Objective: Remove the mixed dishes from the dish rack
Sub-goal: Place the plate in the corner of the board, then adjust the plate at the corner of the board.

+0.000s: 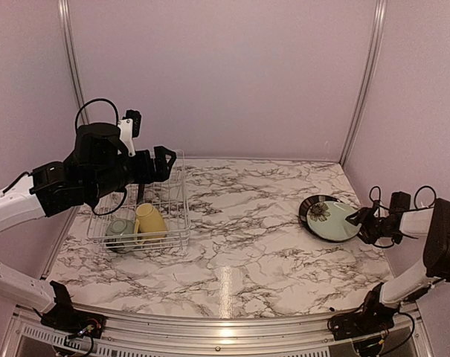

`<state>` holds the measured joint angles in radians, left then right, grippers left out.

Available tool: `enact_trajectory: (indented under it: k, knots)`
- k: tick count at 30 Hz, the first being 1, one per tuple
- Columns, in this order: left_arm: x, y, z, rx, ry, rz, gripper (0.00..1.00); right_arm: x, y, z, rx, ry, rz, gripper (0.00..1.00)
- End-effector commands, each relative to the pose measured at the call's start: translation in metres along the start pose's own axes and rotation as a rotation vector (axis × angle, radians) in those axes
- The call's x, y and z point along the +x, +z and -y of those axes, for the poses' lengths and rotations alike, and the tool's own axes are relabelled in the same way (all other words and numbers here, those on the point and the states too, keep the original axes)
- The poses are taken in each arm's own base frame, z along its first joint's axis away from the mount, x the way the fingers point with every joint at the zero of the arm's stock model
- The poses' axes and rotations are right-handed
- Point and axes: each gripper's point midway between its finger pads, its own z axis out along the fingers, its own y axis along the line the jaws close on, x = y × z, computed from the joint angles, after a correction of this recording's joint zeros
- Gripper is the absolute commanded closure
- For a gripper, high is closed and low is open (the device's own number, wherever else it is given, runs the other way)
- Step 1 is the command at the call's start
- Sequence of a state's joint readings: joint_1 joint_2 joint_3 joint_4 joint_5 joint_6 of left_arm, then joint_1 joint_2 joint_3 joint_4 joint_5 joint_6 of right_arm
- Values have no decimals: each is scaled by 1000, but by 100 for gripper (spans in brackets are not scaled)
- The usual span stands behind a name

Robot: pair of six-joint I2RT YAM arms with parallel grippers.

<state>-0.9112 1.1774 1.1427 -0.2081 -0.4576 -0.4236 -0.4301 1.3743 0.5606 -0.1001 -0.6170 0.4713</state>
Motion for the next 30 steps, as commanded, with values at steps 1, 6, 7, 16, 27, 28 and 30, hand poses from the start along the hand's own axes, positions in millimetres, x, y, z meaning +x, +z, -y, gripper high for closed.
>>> enact_trajectory:
  k: [1,6,7,16,27,28,30]
  knots:
    - [3,-4,-9,-25,0,-3,1,-13,-13,-17,-13,-57,37,39]
    - [5,-4,-11,-29,-2,-2,1,-11,-14,-17,-12,-60,38,44]
    - [6,-3,-12,-33,-2,-1,1,-11,-13,-16,-16,-56,35,45]
    - [10,-3,-22,-63,-11,-13,1,-12,11,-16,-36,-53,-18,56]
    - [4,-5,-32,-80,-29,3,1,-36,5,-12,90,-98,38,35]
    - [5,-5,-33,-81,-33,1,1,-38,3,-12,104,-105,49,32]
    - [6,-4,-35,-84,-37,-2,1,-40,-3,-12,130,-119,69,27]
